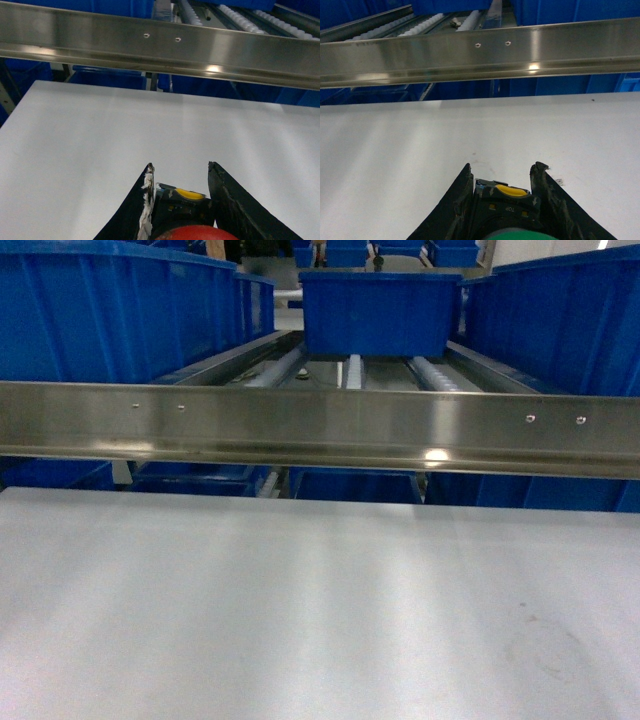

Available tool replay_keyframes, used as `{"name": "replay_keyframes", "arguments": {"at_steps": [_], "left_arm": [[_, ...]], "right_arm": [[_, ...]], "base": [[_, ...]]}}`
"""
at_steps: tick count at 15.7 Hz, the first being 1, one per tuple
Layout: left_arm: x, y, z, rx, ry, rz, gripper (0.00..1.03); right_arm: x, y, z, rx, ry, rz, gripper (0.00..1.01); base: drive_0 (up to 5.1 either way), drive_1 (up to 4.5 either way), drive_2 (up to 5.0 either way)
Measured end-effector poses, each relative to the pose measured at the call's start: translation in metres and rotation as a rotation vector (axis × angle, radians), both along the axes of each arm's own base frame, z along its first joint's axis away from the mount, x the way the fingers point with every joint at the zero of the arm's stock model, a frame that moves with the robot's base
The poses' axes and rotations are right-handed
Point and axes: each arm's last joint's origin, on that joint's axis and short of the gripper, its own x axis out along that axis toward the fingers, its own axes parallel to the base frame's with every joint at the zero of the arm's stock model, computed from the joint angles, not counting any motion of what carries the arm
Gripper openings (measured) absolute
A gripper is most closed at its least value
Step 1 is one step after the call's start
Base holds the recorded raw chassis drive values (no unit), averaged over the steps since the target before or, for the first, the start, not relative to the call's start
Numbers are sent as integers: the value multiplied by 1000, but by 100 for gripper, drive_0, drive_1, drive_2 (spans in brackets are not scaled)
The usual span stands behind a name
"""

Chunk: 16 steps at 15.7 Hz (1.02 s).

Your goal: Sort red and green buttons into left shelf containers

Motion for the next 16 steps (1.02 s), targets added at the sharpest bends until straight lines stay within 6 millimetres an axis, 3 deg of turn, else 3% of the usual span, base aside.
{"name": "replay_keyframes", "arguments": {"at_steps": [16], "left_arm": [[0, 0, 0, 0, 0, 2, 28]], "right_arm": [[0, 0, -1, 0, 5, 0, 29]], "base": [[-472, 80, 380]]}}
